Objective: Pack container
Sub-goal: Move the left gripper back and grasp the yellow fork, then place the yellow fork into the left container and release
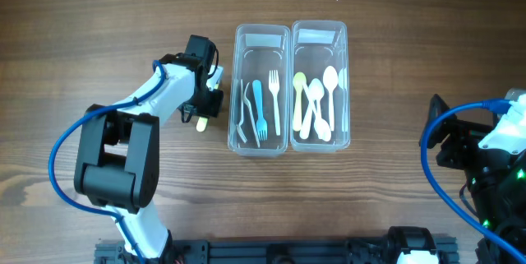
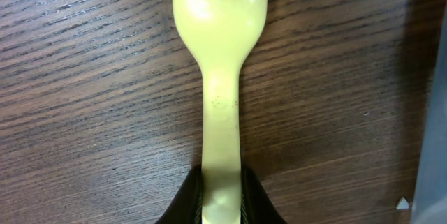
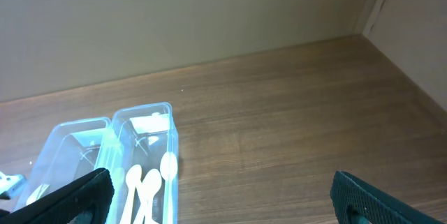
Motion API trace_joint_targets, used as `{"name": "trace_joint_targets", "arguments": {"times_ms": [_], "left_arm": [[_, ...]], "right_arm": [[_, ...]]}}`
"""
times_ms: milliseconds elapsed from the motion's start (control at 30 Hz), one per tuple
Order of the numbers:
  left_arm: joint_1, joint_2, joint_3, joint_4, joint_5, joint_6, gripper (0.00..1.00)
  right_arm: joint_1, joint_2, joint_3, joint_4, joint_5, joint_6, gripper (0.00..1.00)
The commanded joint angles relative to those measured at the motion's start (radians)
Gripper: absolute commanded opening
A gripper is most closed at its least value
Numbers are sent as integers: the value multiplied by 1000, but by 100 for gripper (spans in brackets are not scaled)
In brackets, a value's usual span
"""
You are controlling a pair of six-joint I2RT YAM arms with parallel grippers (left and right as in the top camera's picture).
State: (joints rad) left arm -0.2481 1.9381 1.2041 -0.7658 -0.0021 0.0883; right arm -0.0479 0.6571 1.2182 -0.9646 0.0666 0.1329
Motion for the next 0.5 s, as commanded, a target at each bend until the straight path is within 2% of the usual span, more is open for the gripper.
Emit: {"name": "trace_joint_targets", "arguments": {"times_ms": [0,100,233,333,367,433,467], "left_arm": [[-3,31,-35,-1,35,-8,5],[-3,-9,-23,-25,35,-21,4],[-3,-156,58,-108,35,-54,5],[-3,-297,81,-130,43,-132,13],[-3,-349,81,-130,75,-173,12],[-16,-414,81,-129,172,-272,4],[-32,-430,81,-127,190,-317,4]], "right_arm": [[-3,2,4,5,-16,1,100],[-3,2,4,5,-15,1,100],[-3,2,4,5,-16,1,100],[-3,2,4,5,-16,1,100],[-3,2,4,5,-16,1,100],[-3,2,4,5,-15,1,100],[-3,2,4,5,-16,1,100]]}}
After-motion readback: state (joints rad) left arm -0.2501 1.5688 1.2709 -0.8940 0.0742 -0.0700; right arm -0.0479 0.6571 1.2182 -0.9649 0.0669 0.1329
